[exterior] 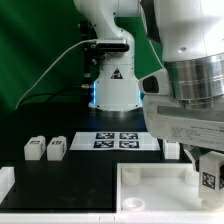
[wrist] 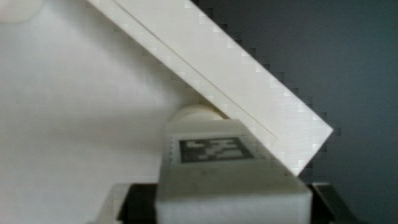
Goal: Assemble one leg
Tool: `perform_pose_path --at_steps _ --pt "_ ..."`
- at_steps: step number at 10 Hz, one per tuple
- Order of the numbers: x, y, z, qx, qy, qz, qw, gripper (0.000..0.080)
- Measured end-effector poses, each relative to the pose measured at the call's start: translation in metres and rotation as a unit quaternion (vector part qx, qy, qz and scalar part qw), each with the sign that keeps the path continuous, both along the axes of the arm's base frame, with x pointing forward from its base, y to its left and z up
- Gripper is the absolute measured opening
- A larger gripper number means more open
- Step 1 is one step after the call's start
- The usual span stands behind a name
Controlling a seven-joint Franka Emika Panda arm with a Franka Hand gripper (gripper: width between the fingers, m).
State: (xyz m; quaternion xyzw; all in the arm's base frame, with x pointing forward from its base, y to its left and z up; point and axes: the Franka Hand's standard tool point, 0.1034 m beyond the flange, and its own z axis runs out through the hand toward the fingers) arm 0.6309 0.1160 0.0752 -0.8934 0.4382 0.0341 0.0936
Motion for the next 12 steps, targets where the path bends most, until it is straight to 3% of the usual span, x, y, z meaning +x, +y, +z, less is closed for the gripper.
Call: perform_pose_path --at_steps 3,6,8,9,10,12 --pt "-0.002 0.008 -0.001 0.024 0.016 -0.277 0.960 0.0297" --pt "-0.002 0.008 -0.001 0.027 0.016 -0.277 0.960 0.0297" --pt "-0.001 0.007 0.000 0.023 0.001 -0.205 0.978 0.0586" --pt "-0.001 0.004 0.001 0.014 -0.012 -0.110 0.994 0.0586" --pt "0.000 0.007 0.005 -0.002 -0.016 -0.016 1.000 0.0636" --pt "0.000 0.013 0.006 -0.016 -0.036 0.111 0.993 0.0647"
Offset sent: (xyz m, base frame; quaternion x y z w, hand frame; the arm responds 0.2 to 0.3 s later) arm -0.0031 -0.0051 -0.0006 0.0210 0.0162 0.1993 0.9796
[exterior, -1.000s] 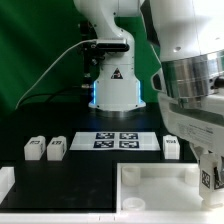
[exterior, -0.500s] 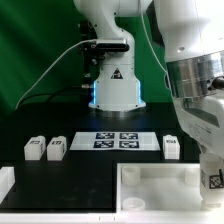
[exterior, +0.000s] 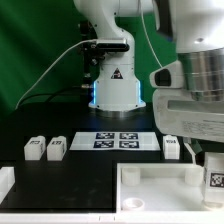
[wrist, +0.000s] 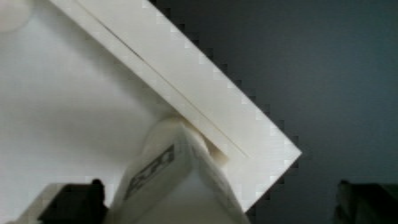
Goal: Assemble one leg
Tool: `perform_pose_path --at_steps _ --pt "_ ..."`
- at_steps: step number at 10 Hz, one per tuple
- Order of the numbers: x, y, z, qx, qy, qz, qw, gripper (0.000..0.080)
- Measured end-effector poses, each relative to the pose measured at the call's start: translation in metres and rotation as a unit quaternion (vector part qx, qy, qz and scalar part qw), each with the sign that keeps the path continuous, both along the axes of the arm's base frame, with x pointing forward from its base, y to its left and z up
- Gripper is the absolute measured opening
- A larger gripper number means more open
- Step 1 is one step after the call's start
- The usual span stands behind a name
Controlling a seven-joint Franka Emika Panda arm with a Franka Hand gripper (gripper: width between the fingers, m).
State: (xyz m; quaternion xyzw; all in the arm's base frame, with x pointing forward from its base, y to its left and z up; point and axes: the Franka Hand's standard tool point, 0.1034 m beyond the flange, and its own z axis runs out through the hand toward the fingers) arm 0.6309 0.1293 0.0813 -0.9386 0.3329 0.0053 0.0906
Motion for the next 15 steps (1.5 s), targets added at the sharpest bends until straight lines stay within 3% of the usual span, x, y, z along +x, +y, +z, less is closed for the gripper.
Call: perform_pose_path --at_steps 3,6,8,9,10,11,13,15 --pt "0.000 -0.001 0.000 -0.009 -0.025 0.149 0.989 0.0649" --pt "0.002 0.006 0.000 -0.041 -0.062 0.351 0.933 0.0649" --pt "0.002 0.005 0.000 -0.039 -0.059 0.332 0.941 0.0619" --pt "0.002 0.003 0.000 -0.039 -0.057 0.322 0.944 0.0445" --pt "0.003 -0.002 0.000 -0.038 -0.049 0.264 0.963 0.0445" --pt "0.004 -0.005 -0.001 -0.037 -0.041 0.209 0.976 0.0329" --pt "0.004 -0.010 -0.002 -0.031 -0.031 0.126 0.991 0.0325" --pt "0.006 -0.018 -0.005 -0.009 -0.030 -0.038 0.999 0.0317"
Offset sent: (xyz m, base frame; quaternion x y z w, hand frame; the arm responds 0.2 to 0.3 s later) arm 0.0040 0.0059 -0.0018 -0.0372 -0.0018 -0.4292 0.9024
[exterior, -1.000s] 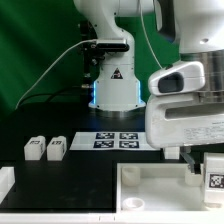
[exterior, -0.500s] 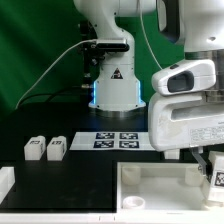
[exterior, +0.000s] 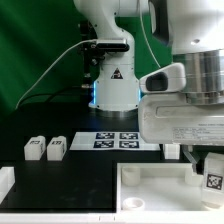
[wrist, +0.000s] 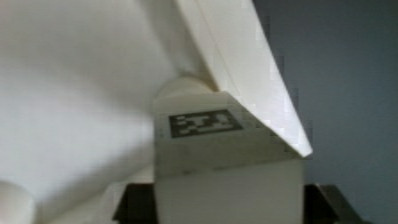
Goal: Assemble one leg
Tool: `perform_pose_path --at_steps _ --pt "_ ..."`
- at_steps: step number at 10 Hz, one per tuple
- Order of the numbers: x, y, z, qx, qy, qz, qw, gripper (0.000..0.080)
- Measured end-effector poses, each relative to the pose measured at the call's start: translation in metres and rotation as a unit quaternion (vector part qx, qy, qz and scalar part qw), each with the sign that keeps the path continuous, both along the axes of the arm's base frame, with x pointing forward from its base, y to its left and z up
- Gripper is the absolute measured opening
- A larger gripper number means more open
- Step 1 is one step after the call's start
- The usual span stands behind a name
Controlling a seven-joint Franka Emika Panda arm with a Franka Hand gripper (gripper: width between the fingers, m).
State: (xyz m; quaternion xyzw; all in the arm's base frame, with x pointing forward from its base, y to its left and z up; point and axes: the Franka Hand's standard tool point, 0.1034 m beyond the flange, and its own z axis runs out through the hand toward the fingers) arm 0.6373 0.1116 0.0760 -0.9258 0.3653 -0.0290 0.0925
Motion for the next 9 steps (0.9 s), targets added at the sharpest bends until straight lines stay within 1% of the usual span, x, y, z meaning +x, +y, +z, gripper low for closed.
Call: perform_pose_path --at_steps 1,2,3,4,5,6,8,9 --pt "-0.0009 -0.0026 -0.0004 0.018 0.006 -0.085 0.996 0.0312" --pt "-0.0022 -0.0039 -0.0009 0.038 0.015 -0.170 0.985 0.0312" --pt "-0.0031 -0.0044 -0.0011 0.054 0.028 -0.251 0.966 0.0313" --pt "-0.0039 -0.0034 -0.0011 0.067 0.038 -0.304 0.950 0.0313" --pt "-0.0044 -0.0002 -0.0011 0.080 0.050 -0.363 0.927 0.0313" --pt "-0.0044 0.0024 -0.0011 0.090 0.055 -0.398 0.911 0.0313" --pt "-0.0048 0.0032 -0.0016 0.089 0.055 -0.392 0.914 0.0313" --pt "-0.0049 0.0034 -0.0016 0.087 0.051 -0.371 0.923 0.0490"
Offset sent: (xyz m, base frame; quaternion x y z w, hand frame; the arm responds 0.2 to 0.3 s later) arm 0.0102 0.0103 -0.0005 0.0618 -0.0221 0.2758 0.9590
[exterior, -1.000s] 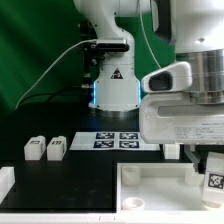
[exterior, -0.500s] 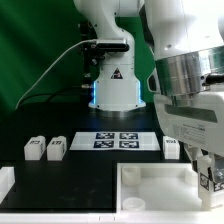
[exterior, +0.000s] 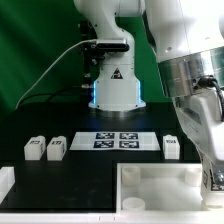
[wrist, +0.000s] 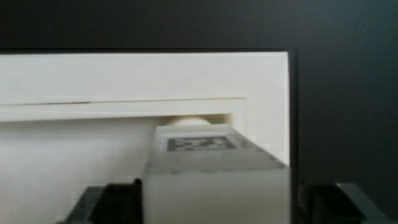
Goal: Assemble one leg
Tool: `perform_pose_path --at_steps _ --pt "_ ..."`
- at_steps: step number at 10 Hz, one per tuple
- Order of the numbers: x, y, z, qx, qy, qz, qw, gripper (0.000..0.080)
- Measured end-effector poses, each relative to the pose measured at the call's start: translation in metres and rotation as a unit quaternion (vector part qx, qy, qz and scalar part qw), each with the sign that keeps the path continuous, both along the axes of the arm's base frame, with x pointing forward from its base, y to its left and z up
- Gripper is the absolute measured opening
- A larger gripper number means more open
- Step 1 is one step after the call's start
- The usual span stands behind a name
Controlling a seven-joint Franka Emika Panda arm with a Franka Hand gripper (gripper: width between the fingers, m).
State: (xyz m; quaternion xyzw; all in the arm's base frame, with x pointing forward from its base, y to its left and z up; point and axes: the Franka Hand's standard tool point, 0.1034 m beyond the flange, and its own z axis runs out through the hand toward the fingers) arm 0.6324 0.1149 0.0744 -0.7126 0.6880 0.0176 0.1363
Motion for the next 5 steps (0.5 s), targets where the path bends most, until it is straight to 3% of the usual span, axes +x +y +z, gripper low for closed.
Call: perform_pose_path --at_steps 1,2,5 --pt "-0.0022 0.0031 0.0005 -0.005 0.001 0.047 0.999 0.0490" --pt "0.0001 0.0045 0.0040 -0.018 -0.015 0.142 0.990 0.0614" --pt "0.0009 0.0073 0.0073 -0.046 -0.043 0.350 0.934 0.0648"
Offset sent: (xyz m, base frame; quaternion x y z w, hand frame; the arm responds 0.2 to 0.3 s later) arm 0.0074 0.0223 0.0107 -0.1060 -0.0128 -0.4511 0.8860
